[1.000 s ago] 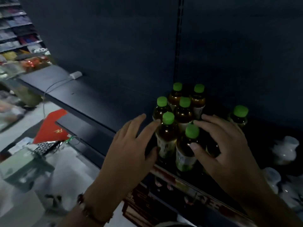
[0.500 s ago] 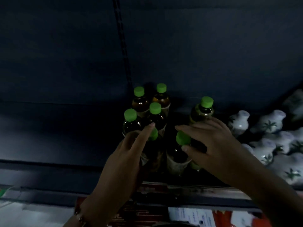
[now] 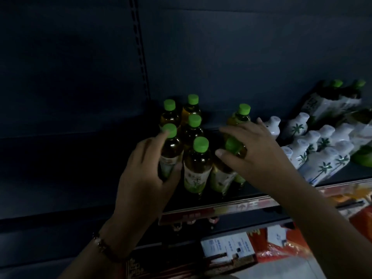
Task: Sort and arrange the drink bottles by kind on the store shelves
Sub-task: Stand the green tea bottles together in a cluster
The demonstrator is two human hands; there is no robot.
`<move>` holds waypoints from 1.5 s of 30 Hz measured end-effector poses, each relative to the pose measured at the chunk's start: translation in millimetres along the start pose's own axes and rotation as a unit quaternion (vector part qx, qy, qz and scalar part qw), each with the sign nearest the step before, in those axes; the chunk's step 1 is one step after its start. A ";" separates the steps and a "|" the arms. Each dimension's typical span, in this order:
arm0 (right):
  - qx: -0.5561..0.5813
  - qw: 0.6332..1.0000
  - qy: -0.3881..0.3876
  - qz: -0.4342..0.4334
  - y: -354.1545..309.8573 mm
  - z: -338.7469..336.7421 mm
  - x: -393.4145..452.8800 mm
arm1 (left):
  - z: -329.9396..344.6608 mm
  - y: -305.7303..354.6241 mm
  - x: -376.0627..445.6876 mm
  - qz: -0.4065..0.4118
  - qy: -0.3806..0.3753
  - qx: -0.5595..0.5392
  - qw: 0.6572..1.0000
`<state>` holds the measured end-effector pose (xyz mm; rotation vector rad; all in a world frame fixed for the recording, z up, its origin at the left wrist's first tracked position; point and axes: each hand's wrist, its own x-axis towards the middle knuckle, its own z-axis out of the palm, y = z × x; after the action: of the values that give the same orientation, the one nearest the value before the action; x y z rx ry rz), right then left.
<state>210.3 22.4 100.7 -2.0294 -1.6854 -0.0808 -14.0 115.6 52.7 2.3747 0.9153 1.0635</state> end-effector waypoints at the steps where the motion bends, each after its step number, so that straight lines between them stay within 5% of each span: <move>1: 0.020 1.000 0.007 -0.004 -7.4 1.2 -0.6 | -3.3 -9.5 2.6 -0.048 -0.003 -0.028 0.998; 4: 0.053 0.998 -0.002 -0.027 -29.0 7.8 1.0 | 1.1 -33.5 17.3 -0.164 -0.075 -0.137 0.974; 8: 0.026 0.998 -0.052 -0.033 -39.1 16.1 6.8 | 28.6 -51.5 25.0 -0.179 -0.150 -0.288 0.929; 22: 0.052 0.998 -0.031 0.001 -34.9 16.9 12.3 | 4.3 -77.3 7.6 -0.110 -0.310 -0.300 0.896; 30: 0.062 0.998 0.025 -0.006 -37.5 27.0 11.0 | 26.0 -58.2 -6.3 -0.149 -0.164 -0.261 0.940; 39: 0.073 0.997 -0.010 0.003 -37.1 23.3 12.8 | 10.1 -66.1 -18.1 -0.122 -0.234 -0.257 0.930; 45: 0.096 0.994 -0.037 0.022 -38.6 17.8 12.7 | 15.6 -64.3 -14.3 -0.136 -0.204 -0.237 0.940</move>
<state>172.4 45.4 102.5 -1.9444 -1.6235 0.1675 -35.4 150.5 -1.2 1.8938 0.7083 0.5684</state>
